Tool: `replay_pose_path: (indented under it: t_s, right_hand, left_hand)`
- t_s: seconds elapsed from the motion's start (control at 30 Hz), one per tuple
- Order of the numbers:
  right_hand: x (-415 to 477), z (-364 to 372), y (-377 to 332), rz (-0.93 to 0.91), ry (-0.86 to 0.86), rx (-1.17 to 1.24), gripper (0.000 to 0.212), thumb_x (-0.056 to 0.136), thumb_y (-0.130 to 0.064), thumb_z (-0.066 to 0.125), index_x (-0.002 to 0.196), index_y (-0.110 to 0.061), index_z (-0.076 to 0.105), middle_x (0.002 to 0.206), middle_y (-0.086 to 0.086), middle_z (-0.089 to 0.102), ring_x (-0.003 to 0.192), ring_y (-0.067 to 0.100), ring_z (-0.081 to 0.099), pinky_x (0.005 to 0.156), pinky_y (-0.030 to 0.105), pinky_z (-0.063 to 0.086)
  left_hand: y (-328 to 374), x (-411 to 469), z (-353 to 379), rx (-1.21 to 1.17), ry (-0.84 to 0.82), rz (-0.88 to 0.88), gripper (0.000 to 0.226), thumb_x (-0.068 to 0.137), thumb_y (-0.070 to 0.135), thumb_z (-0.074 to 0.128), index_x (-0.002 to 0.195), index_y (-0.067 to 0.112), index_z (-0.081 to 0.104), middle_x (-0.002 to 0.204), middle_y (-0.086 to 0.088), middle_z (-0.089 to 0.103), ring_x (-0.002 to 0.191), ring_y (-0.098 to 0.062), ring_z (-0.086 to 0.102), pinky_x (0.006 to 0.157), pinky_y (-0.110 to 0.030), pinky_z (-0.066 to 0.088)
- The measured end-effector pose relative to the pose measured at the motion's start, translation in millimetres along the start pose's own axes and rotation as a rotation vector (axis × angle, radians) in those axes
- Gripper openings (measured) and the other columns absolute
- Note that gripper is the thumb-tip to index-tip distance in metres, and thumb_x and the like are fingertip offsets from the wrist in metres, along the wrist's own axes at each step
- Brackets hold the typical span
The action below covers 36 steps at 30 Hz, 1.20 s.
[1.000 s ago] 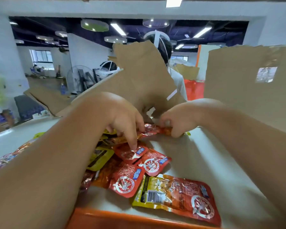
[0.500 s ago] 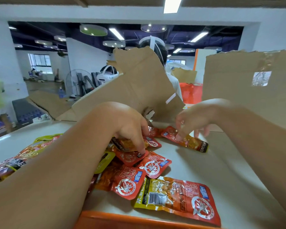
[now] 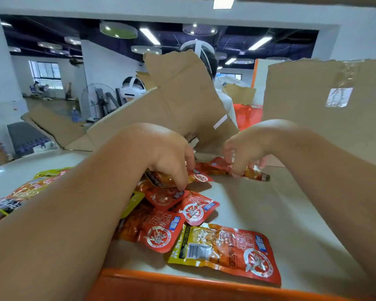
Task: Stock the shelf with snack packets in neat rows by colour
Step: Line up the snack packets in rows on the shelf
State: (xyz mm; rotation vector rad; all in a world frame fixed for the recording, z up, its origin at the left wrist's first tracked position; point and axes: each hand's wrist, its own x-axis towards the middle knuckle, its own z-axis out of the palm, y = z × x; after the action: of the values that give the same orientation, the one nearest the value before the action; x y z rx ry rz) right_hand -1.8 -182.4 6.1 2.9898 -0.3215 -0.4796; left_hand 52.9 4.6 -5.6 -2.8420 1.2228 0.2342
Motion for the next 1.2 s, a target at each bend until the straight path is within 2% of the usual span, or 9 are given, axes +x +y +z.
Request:
replay_pose_path:
  t_s: [0.1, 0.23, 0.37, 0.5, 0.63, 0.87, 1.03, 1.1, 1.2]
  right_hand:
    - [-23, -14, 10, 0.004, 0.145, -0.006, 0.035, 0.083, -0.038, 0.072, 0.11, -0.016, 0.066, 0.105, 0.01, 0.066, 0.096, 0.028, 0.07, 0.077, 0.039, 0.057]
    - [-71, -7, 41, -0.066, 0.457, 0.273, 0.018, 0.078, -0.039, 0.075, 0.085, -0.026, 0.064, 0.082, -0.001, 0.067, 0.071, 0.016, 0.061, 0.062, 0.028, 0.044]
    - [-132, 30, 89, -0.094, 0.67, 0.495, 0.011, 0.081, -0.02, 0.077, 0.086, -0.018, 0.067, 0.068, -0.01, 0.058, 0.051, -0.004, 0.052, 0.044, 0.012, 0.034]
    - [-185, 70, 153, -0.001, 0.847, 0.596, 0.013, 0.078, -0.028, 0.078, 0.083, -0.027, 0.066, 0.071, -0.001, 0.067, 0.051, 0.002, 0.051, 0.051, 0.018, 0.038]
    - [-237, 116, 208, 0.068, 0.936, 0.678, 0.021, 0.071, -0.041, 0.077, 0.085, -0.029, 0.068, 0.071, 0.003, 0.069, 0.057, 0.023, 0.063, 0.054, 0.031, 0.049]
    - [-366, 213, 316, 0.297, 0.995, 0.648, 0.01, 0.084, -0.041, 0.074, 0.091, -0.036, 0.069, 0.085, -0.016, 0.066, 0.075, -0.005, 0.06, 0.059, 0.019, 0.041]
    - [-454, 287, 393, 0.435, 0.973, 0.627, 0.017, 0.085, -0.044, 0.074, 0.099, -0.04, 0.066, 0.105, -0.017, 0.065, 0.091, -0.003, 0.058, 0.079, 0.025, 0.046]
    - [-481, 314, 420, 0.497, 0.969, 0.603, 0.028, 0.081, -0.055, 0.071, 0.106, -0.044, 0.064, 0.106, -0.02, 0.063, 0.094, -0.001, 0.057, 0.079, 0.024, 0.042]
    - [-511, 348, 446, 0.544, 0.958, 0.652, 0.024, 0.084, -0.044, 0.075, 0.103, -0.044, 0.061, 0.097, -0.024, 0.059, 0.089, -0.007, 0.055, 0.071, 0.011, 0.035]
  left_hand:
    - [1, 1, 3, -0.041, 0.153, -0.002, 0.045, 0.075, 0.042, 0.084, 0.116, 0.04, 0.067, 0.089, 0.021, 0.056, 0.081, -0.003, 0.058, 0.076, -0.027, 0.054]
    - [15, 0, -3, -0.068, 0.436, 0.031, 0.042, 0.073, 0.032, 0.081, 0.112, 0.039, 0.065, 0.086, 0.014, 0.051, 0.075, -0.007, 0.054, 0.064, -0.028, 0.048]
    - [69, -4, -11, -0.116, 0.578, 0.108, 0.04, 0.068, 0.045, 0.077, 0.104, 0.051, 0.062, 0.094, 0.016, 0.06, 0.084, -0.008, 0.058, 0.077, -0.035, 0.058]
    - [146, -5, -7, -0.147, 0.676, 0.252, 0.039, 0.07, 0.041, 0.077, 0.106, 0.05, 0.063, 0.09, 0.016, 0.064, 0.082, -0.008, 0.061, 0.074, -0.032, 0.056]
    - [234, -12, 8, -0.183, 0.64, 0.347, 0.033, 0.074, 0.037, 0.074, 0.105, 0.044, 0.065, 0.092, 0.012, 0.063, 0.083, -0.011, 0.061, 0.069, -0.03, 0.053]
    - [416, -17, 42, -0.375, 0.59, 0.524, 0.042, 0.073, 0.032, 0.077, 0.112, 0.045, 0.067, 0.094, 0.012, 0.068, 0.083, -0.012, 0.064, 0.068, -0.021, 0.051]
    - [553, -16, 81, -0.496, 0.514, 0.637, 0.05, 0.077, 0.037, 0.079, 0.123, 0.047, 0.062, 0.105, 0.018, 0.068, 0.09, -0.005, 0.065, 0.078, -0.024, 0.053]
    - [597, -15, 100, -0.533, 0.458, 0.668, 0.052, 0.08, 0.04, 0.08, 0.126, 0.05, 0.058, 0.112, 0.019, 0.065, 0.09, 0.0, 0.062, 0.078, -0.025, 0.055]
    - [650, -8, 134, -0.566, 0.423, 0.699, 0.053, 0.084, 0.041, 0.079, 0.13, 0.052, 0.055, 0.119, 0.018, 0.059, 0.089, -0.002, 0.061, 0.068, -0.021, 0.051]
